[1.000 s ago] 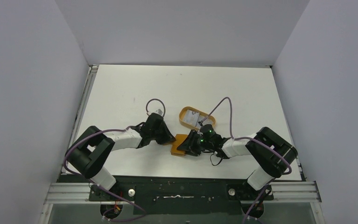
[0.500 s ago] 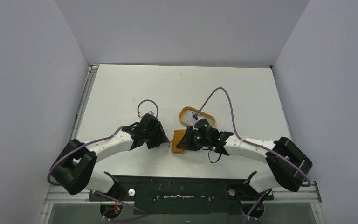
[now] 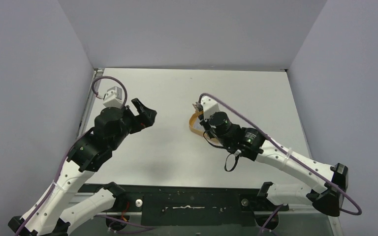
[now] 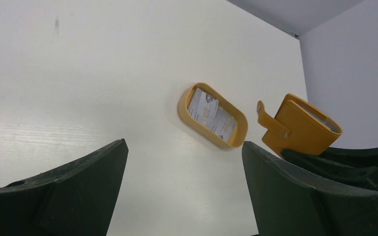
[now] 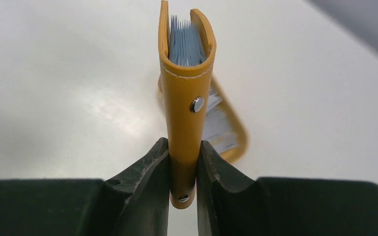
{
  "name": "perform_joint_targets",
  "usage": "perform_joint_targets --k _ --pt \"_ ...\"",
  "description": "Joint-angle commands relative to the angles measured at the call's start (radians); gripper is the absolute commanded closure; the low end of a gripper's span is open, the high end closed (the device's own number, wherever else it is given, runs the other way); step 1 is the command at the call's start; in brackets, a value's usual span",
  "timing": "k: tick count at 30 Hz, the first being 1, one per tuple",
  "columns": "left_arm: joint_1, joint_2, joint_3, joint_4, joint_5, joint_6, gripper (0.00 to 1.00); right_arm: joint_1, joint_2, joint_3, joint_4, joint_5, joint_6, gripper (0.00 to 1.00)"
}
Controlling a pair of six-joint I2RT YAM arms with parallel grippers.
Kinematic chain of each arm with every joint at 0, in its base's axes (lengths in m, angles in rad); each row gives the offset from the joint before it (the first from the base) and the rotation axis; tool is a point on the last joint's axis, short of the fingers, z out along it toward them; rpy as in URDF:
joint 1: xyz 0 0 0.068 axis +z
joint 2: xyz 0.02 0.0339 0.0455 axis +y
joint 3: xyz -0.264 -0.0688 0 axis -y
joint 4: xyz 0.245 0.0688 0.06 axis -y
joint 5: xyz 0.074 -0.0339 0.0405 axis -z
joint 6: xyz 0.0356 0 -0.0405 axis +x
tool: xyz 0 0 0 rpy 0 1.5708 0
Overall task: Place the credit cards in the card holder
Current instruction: Close the card holder at the center of the board.
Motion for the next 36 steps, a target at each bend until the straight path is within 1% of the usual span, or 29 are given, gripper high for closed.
perform_joint_targets --k 1,2,3,5,6,8,10,14,16,18,20,25,27,30,36 --pt "0.007 0.018 0.073 0.098 0.025 0.109 0.15 0.081 -0.076 -0.023 0.256 0.486 -0.615 1.00" --pt "0.008 0.015 0.077 0.141 0.054 0.113 0.15 0.098 -0.086 -0.053 0.349 0.525 -0.729 1.00" --pt "0.009 0.011 0.073 0.189 0.084 0.115 0.15 0.119 -0.093 -0.085 0.500 0.556 -0.843 1.00" --pt "0.014 0.007 0.073 0.269 0.136 0.118 0.10 0.168 -0.090 -0.150 0.715 0.605 -1.094 1.00" --pt "0.016 0.007 0.079 0.290 0.149 0.111 0.08 0.188 -0.085 -0.185 0.835 0.620 -1.211 1.00" --pt "0.020 0.012 0.088 0.340 0.196 0.088 0.06 0.223 -0.072 -0.236 1.016 0.627 -1.408 1.00" --pt "0.021 0.013 0.088 0.407 0.266 0.068 0.06 0.253 -0.060 -0.275 1.164 0.629 -1.561 1.00" --pt "0.021 0.015 0.058 0.556 0.411 0.021 0.03 0.311 -0.050 -0.348 1.336 0.610 -1.745 1.00" --pt "0.021 0.009 0.032 0.624 0.457 -0.003 0.03 0.339 -0.045 -0.371 1.398 0.606 -1.820 1.00" --pt "0.021 0.007 0.019 0.635 0.479 -0.032 0.03 0.360 -0.036 -0.389 1.456 0.605 -1.879 1.00" --pt "0.020 0.007 0.013 0.627 0.508 -0.055 0.03 0.375 -0.024 -0.399 1.499 0.603 -1.919 1.00" --pt "0.014 0.013 0.008 0.572 0.517 -0.109 0.03 0.401 0.032 -0.399 1.615 0.588 -2.018 1.00" --pt "0.008 0.021 0.017 0.550 0.524 -0.115 0.03 0.406 0.058 -0.385 1.646 0.591 -2.037 1.00" --pt "-0.003 0.060 0.058 0.476 0.553 -0.114 0.03 0.406 0.096 -0.363 1.672 0.601 -2.048 1.00" --pt "-0.055 0.105 0.051 0.466 0.577 -0.118 0.03 0.409 0.157 -0.320 1.726 0.630 -2.087 1.00"
